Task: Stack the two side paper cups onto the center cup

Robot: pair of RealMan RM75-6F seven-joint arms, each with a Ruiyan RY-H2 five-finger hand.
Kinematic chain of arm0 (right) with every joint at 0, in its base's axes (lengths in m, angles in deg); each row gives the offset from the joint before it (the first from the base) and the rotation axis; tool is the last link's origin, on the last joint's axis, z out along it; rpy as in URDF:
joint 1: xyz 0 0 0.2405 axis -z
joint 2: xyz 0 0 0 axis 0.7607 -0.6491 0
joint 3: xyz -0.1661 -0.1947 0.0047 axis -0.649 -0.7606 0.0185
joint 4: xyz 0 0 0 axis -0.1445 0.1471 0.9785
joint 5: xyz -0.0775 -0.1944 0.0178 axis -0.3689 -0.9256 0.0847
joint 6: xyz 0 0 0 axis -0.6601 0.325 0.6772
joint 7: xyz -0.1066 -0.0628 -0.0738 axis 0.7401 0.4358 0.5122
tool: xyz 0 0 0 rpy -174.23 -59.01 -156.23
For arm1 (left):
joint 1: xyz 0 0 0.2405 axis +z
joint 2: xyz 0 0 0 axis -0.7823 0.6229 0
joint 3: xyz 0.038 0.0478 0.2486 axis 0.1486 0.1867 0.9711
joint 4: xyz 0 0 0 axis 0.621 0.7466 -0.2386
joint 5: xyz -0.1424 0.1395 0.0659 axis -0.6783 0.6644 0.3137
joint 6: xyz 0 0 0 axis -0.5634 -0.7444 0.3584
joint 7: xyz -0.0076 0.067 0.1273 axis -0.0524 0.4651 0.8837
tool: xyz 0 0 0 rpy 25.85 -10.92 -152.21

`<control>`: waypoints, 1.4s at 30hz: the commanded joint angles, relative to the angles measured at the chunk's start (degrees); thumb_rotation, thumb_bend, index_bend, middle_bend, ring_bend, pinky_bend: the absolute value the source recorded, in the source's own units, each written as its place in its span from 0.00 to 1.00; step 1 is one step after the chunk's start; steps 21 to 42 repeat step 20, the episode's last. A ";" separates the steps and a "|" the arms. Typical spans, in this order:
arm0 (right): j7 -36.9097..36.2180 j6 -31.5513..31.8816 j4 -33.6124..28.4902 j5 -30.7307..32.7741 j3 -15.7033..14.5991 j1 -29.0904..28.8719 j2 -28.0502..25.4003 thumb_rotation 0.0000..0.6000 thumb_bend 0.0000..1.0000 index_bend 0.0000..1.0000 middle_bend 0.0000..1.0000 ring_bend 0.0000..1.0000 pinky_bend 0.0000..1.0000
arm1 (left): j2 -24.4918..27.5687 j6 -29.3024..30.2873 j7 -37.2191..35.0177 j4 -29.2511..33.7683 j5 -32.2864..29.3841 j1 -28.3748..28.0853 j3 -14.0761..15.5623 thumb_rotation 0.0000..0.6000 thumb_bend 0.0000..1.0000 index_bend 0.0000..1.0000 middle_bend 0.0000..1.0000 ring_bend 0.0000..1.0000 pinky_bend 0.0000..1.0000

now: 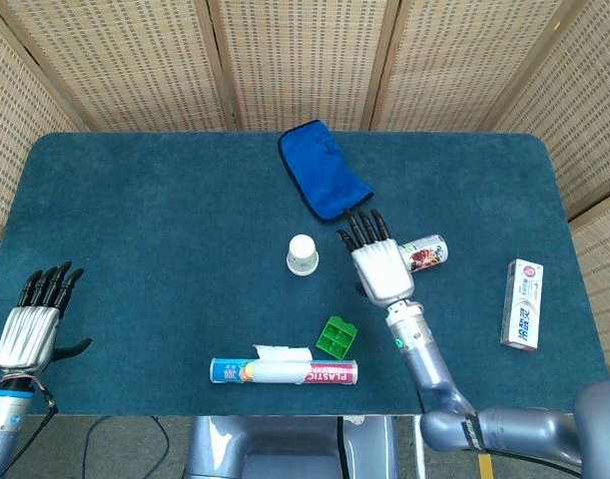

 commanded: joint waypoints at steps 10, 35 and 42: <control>-13.25 10.12 -3.72 -11.00 -12.65 17.05 -11.84 1.00 0.08 0.00 0.00 0.00 0.00 | -0.17 2.88 2.67 0.29 2.01 1.95 1.48 1.00 0.06 0.00 0.00 0.00 0.00; -21.98 14.08 1.89 -17.67 -15.46 25.32 -12.53 1.00 0.08 0.00 0.00 0.00 0.00 | -0.44 6.17 3.84 0.59 3.47 4.27 2.33 1.00 0.06 0.00 0.00 0.00 0.00; -21.98 14.08 1.89 -17.67 -15.46 25.32 -12.53 1.00 0.08 0.00 0.00 0.00 0.00 | -0.44 6.17 3.84 0.59 3.47 4.27 2.33 1.00 0.06 0.00 0.00 0.00 0.00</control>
